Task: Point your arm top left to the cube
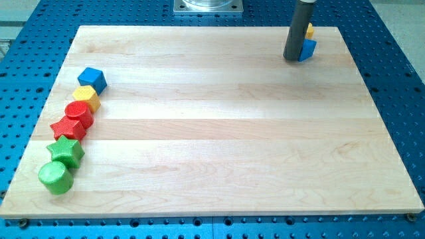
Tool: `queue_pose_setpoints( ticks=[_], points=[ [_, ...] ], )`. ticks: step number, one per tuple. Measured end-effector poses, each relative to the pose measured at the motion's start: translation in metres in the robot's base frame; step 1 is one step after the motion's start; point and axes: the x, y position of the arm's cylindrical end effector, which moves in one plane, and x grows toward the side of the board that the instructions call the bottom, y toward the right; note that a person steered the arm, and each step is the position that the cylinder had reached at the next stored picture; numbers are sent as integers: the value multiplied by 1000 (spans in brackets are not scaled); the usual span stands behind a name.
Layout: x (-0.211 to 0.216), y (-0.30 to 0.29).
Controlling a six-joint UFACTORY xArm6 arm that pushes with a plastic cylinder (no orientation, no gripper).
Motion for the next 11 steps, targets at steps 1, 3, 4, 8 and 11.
queue_pose_setpoints(
  ticks=[1,3,4,8,11],
  points=[
    [-1,12],
    [-22,14],
    [-23,-9],
    [10,-385],
    [20,-465]
  ],
)
